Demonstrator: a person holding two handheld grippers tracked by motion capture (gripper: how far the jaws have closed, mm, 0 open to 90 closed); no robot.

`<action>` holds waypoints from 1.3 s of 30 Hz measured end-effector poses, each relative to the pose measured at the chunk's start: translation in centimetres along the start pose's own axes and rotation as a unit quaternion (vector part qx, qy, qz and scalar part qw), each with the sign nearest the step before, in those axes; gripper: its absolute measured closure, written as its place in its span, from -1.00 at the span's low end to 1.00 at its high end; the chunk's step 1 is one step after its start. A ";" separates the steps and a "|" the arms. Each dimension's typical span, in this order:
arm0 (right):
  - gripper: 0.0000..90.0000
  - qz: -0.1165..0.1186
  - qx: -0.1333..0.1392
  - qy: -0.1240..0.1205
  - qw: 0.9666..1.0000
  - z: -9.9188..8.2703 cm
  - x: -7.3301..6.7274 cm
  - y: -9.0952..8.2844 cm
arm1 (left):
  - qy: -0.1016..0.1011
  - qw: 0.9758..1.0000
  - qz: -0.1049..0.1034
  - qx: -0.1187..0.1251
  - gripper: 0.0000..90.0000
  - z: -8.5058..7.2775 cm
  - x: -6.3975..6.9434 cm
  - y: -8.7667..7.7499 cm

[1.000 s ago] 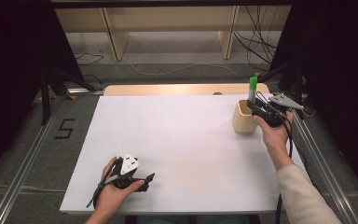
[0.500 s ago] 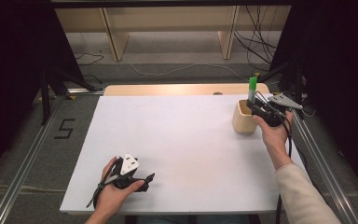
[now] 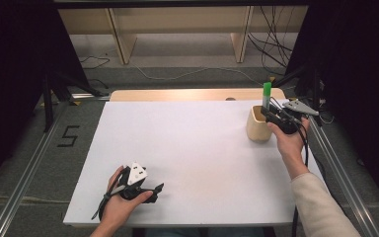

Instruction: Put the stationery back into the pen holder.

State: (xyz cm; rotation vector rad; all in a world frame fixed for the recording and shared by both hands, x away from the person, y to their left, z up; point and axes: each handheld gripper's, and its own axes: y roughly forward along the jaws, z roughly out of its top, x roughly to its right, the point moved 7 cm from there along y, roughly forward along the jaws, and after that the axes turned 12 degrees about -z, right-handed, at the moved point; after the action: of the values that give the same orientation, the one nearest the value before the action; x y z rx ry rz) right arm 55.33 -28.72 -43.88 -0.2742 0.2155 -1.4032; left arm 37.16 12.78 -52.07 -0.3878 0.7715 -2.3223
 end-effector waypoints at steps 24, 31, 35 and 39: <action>0.37 -0.003 -0.001 0.000 1.000 -0.2 0.1 0.1 | -0.002 1.000 -0.001 0.002 -0.64 0.0 0.1 0.1; -0.25 -0.005 0.018 -0.006 1.000 0.7 -0.2 -0.9 | -0.002 1.000 -0.001 0.002 -0.64 0.0 0.1 0.1; -0.44 -0.011 0.017 -0.016 1.000 0.8 -0.4 -1.4 | -0.002 1.000 0.000 0.002 -0.64 0.0 0.0 0.1; -0.50 -0.007 0.004 -0.027 1.000 0.7 -0.8 -2.0 | -0.002 1.000 0.000 0.002 -0.64 0.0 0.0 0.1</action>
State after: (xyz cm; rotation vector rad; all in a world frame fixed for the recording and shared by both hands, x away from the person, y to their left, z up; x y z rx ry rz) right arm 53.55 -28.22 -42.64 -0.3069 0.1639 -1.4094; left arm 37.19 12.72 -52.11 -0.3905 0.7654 -2.3213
